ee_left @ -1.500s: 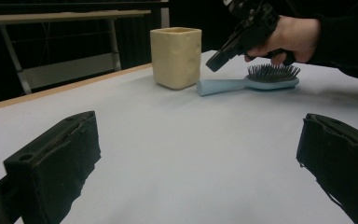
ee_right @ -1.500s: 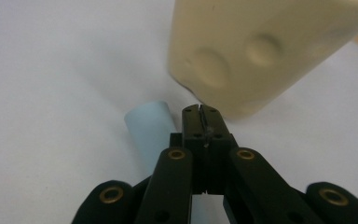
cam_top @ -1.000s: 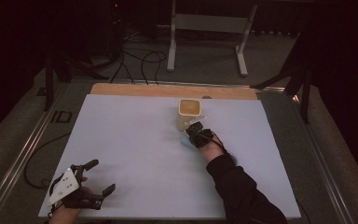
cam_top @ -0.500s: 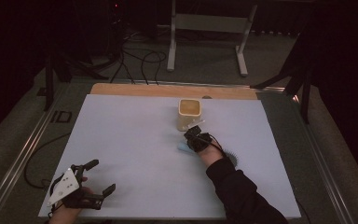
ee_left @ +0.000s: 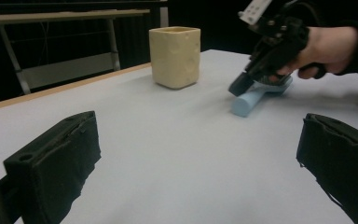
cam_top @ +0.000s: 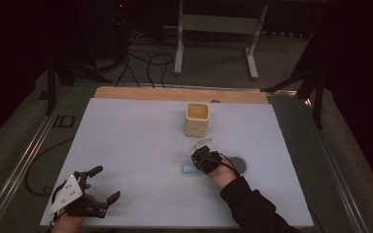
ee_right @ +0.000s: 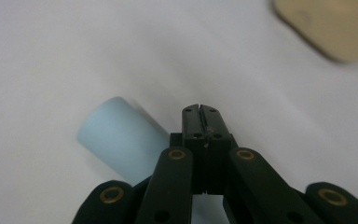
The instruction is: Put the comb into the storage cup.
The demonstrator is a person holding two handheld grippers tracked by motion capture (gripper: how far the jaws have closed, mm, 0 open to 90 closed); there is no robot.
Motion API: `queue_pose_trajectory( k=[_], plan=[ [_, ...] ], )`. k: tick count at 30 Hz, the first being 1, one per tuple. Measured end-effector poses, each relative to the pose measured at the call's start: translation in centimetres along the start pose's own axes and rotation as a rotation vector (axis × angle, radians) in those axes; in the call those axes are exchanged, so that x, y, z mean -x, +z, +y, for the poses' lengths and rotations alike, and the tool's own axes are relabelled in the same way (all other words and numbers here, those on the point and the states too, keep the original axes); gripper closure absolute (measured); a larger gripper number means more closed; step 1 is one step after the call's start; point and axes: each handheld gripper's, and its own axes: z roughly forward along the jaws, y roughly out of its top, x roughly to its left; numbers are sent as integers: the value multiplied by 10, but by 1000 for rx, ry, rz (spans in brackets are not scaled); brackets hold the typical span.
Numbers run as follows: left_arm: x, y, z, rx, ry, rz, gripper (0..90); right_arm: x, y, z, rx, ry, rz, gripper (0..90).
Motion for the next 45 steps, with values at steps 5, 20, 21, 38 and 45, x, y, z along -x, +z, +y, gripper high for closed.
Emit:
queue_pose_trajectory(
  k=[5,20,21,38,45],
  plan=[
    [0,0,0,1,-3,1,0,-4,-12,-15,11,7,30,900],
    [0,1,0,0,-5,1,0,-22,-35,-46,25,9,97,900],
    [0,1,0,-1,-5,0,0,-23,-37,-49,22,9,100,900],
    [0,2,0,-7,-1,2,0,-16,-78,-93,-9,21,89,900],
    [0,2,0,-7,-2,2,0,-12,-90,-108,-42,27,66,900]
  ],
)
